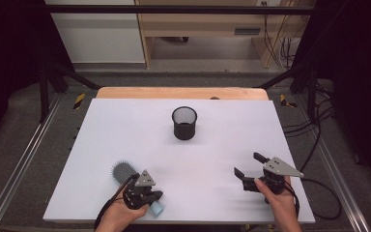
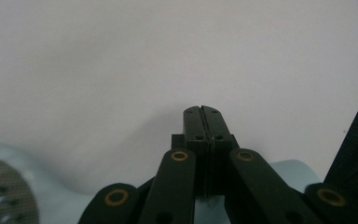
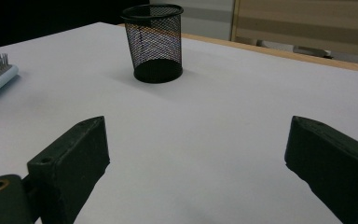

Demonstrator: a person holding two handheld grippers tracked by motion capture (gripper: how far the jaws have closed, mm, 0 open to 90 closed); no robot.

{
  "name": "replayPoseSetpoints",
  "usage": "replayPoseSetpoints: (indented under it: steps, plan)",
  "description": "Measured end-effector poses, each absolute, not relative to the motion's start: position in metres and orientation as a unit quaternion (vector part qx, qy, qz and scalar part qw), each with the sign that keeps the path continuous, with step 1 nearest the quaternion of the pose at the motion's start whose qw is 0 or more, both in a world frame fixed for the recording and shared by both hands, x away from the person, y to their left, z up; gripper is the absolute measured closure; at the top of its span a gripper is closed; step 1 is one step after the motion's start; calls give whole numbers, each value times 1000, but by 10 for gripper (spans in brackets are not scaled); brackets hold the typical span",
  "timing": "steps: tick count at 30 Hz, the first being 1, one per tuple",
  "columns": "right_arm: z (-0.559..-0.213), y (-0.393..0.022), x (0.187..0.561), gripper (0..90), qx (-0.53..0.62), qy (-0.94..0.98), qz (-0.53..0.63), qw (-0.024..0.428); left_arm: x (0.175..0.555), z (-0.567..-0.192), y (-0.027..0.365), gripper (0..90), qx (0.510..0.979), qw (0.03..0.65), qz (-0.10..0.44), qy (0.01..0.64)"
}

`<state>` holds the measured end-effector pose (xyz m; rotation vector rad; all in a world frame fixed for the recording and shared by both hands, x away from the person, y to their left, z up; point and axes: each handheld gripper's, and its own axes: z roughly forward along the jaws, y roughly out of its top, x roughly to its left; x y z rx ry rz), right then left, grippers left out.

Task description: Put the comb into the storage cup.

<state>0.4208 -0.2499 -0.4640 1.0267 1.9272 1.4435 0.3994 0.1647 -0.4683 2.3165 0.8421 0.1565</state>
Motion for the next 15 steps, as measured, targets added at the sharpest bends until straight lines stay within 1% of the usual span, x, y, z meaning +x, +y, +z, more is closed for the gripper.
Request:
replayPoseSetpoints:
  steps: [9, 15]
  plan:
    - [-465, -249, 421, 64, 378, 713, 531, 258, 399, -467, 195, 900, 879, 320, 72, 346]
    - [-465, -248, 422, 64, 378, 714, 530, 258, 400, -467, 208, 900, 876, 316, 80, 356]
